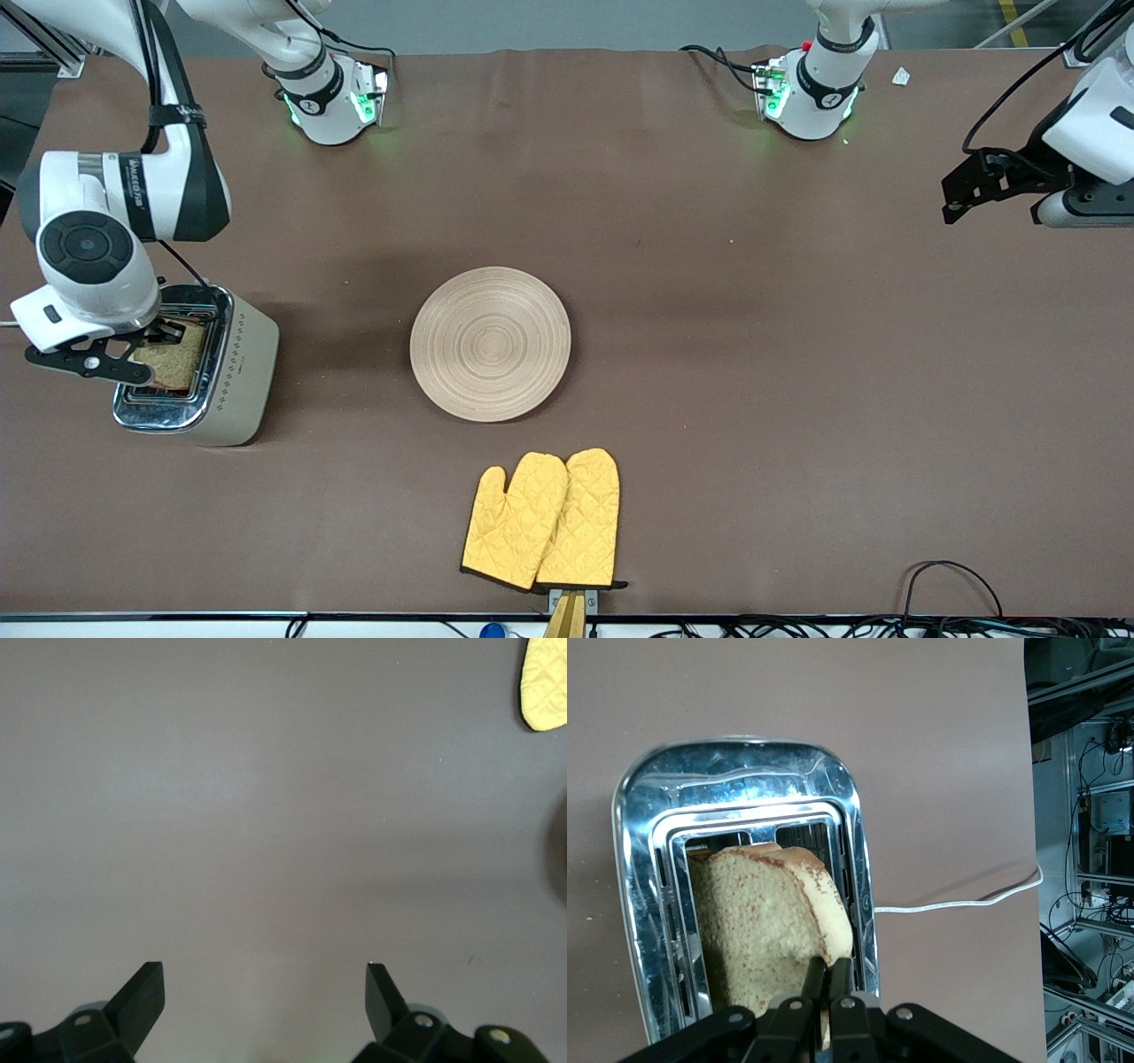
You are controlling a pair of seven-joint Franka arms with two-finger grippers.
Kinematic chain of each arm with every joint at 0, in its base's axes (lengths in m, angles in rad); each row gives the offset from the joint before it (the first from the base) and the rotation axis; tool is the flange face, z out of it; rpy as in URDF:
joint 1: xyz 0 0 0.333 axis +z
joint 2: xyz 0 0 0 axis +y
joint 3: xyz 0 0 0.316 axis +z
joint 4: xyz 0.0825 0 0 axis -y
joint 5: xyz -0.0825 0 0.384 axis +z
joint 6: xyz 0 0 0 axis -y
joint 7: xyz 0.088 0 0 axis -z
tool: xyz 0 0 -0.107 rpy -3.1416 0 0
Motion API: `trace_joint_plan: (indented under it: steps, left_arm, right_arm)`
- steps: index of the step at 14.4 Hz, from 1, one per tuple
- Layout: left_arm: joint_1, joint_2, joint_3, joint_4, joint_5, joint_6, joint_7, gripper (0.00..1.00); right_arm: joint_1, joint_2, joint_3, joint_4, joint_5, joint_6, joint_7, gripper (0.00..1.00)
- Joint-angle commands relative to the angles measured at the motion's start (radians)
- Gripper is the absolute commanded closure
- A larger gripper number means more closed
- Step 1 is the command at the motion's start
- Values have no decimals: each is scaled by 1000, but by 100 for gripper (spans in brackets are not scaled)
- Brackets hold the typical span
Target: Move plate and put bread in toaster
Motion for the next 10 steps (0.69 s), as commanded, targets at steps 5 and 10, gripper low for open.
trace_joint_plan:
  steps: [5,10]
  left_arm:
    - [-1,29,5,42,9,-7,3,0]
    - [-1,34,6,42,7,-7,0,0]
  right_arm:
    - [-24,18,4,94,350,-1,4,0]
    - [23,7,17,143,424,-27,-43,0]
